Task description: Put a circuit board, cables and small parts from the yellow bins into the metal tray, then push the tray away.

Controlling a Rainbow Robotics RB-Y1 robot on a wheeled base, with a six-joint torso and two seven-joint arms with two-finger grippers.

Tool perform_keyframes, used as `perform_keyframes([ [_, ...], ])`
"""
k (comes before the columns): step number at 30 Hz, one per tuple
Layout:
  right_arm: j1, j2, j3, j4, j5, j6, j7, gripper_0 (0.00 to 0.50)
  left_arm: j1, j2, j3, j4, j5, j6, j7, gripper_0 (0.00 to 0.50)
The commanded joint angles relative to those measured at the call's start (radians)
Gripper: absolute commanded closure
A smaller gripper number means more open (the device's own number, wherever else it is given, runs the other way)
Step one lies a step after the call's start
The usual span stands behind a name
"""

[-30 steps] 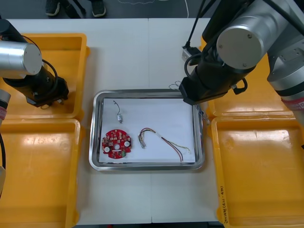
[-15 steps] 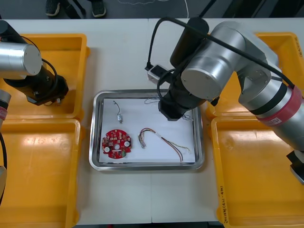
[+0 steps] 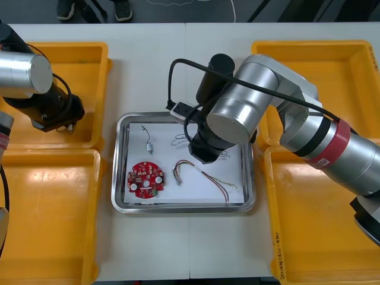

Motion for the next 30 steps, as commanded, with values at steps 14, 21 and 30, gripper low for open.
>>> perform_keyframes([
  [14,-0.046,0.058,0.094,0.111,0.068,-0.077,0.066,0.500,0.017,0.012,0.109,-0.357,-0.034,0.211,0.049,0.500],
  [21,-0.046,0.058,0.096,0.122,0.068,-0.082,0.078,0.500,0.018,0.017,0.137,-0.417,-0.026,0.266,0.030,0.500],
  [30,-0.072,0.057,0.094,0.120,0.052,-0.071,0.086,0.028,0.017,0.045,0.148,-0.463,0.004,0.337,0.009,0.500],
])
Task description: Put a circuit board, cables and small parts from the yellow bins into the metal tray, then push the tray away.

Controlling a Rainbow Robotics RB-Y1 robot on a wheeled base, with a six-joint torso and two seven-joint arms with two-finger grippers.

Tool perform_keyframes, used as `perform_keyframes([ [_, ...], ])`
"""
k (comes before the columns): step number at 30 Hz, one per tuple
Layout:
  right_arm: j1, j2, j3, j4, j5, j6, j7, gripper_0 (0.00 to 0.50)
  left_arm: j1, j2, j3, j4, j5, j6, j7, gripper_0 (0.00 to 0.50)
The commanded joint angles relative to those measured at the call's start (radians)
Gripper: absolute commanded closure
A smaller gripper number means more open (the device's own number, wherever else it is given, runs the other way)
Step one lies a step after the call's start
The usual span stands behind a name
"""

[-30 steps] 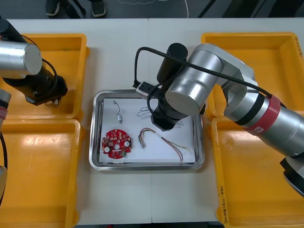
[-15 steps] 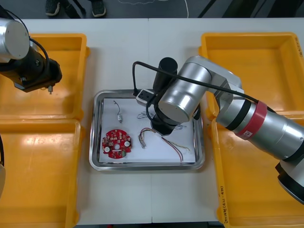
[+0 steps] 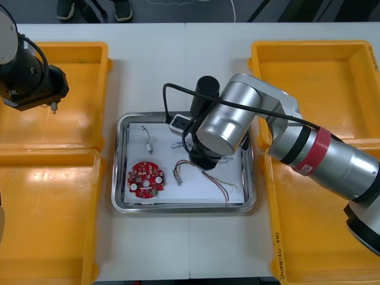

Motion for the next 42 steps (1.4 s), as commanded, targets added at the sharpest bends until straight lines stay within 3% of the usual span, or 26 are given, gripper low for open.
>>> perform_keyframes([
  [1,-0.069,0.016,0.008,-0.008,-0.014,0.005,0.023,0.018,0.010,0.040,0.039,-0.060,0.021,0.034,0.007,0.500],
  [13,-0.110,0.004,-0.120,-0.046,-0.138,0.129,0.039,0.009,0.010,0.060,0.070,-0.111,0.074,0.064,-0.013,0.500],
  [22,-0.109,-0.087,-0.209,-0.147,-0.267,0.226,0.006,0.005,0.008,0.060,0.070,-0.150,0.121,0.064,0.003,0.500],
  [28,-0.072,-0.159,-0.269,-0.282,-0.350,0.309,-0.156,0.005,-0.036,0.072,0.021,-0.154,0.150,0.064,0.027,0.500],
  [42,0.156,-0.291,-0.435,-0.607,-0.383,0.407,-0.486,0.006,-0.153,0.095,-0.203,-0.152,0.250,0.064,0.262,0.500],
])
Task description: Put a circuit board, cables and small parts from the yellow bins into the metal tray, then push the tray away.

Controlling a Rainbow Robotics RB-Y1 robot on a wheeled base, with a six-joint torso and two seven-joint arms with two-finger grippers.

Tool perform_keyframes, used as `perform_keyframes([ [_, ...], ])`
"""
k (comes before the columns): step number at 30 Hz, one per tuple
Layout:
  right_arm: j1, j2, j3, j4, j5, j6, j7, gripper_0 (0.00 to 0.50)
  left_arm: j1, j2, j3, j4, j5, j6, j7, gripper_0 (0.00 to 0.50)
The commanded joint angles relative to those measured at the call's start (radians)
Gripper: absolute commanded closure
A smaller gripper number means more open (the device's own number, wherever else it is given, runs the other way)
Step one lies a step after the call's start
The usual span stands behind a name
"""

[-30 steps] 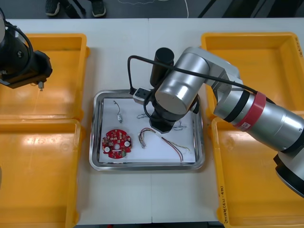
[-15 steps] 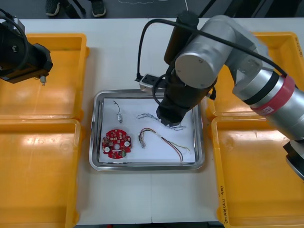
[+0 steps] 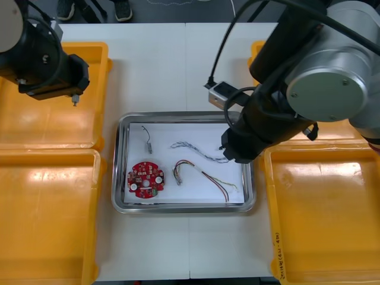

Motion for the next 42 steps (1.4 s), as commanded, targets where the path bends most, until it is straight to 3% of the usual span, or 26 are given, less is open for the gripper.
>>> perform_keyframes([
  [1,0.091,-0.075,-0.098,-0.103,-0.019,0.028,-0.102,0.005,-0.091,0.029,-0.080,-0.031,0.023,0.008,0.182,0.500],
  [8,0.232,-0.123,-0.212,-0.198,-0.034,0.047,-0.221,0.007,-0.142,-0.057,-0.123,-0.005,0.001,0.008,0.214,0.500],
  [17,0.386,-0.186,-0.354,-0.246,-0.029,0.062,-0.238,0.007,-0.240,-0.170,-0.211,0.116,-0.031,0.008,0.243,0.500],
  [22,0.446,-0.210,-0.390,-0.269,-0.005,0.064,-0.241,0.005,-0.244,-0.259,-0.212,0.149,-0.083,0.008,0.249,0.500],
  [29,0.533,-0.207,-0.408,-0.292,0.081,0.064,-0.261,0.006,-0.237,-0.328,-0.249,0.187,-0.126,0.008,0.252,0.500],
  [42,0.662,-0.138,-0.534,-0.292,0.099,0.065,-0.260,0.005,-0.120,-0.347,-0.317,0.207,-0.157,0.008,0.272,0.500],
])
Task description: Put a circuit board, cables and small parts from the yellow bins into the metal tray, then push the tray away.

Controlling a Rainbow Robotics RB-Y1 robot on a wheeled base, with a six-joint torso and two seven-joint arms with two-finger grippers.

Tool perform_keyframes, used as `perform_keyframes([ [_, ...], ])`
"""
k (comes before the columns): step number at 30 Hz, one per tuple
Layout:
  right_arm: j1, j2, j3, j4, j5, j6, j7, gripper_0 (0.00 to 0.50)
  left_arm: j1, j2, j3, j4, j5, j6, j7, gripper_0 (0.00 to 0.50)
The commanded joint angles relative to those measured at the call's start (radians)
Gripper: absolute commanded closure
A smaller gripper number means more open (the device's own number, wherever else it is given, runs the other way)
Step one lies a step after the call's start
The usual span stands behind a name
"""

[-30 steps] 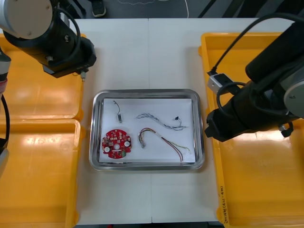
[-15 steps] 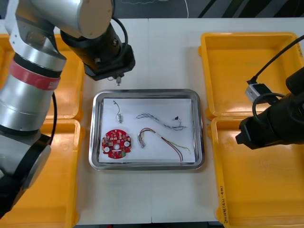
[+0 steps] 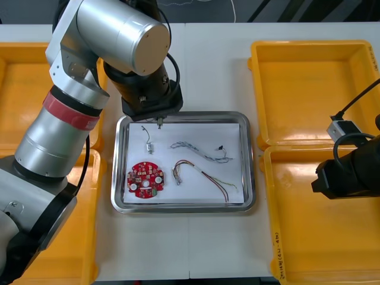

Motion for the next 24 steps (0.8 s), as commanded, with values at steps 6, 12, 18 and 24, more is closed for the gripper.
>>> perform_keyframes([
  [6,0.080,0.058,-0.082,-0.043,0.080,0.014,-0.020,0.007,0.080,-0.026,-0.036,-0.012,-0.036,-0.033,0.019,0.500],
  [12,0.096,0.080,-0.084,-0.043,0.107,0.016,-0.020,0.005,0.108,-0.032,-0.057,-0.012,-0.063,-0.063,0.023,0.500],
  [18,0.108,0.087,-0.084,-0.043,0.109,0.014,-0.028,0.007,0.132,-0.045,-0.057,-0.011,-0.092,-0.097,0.025,0.500],
  [24,0.110,0.086,-0.084,-0.043,0.107,0.014,-0.031,0.007,0.134,-0.046,-0.062,0.019,-0.098,-0.116,0.025,0.500],
])
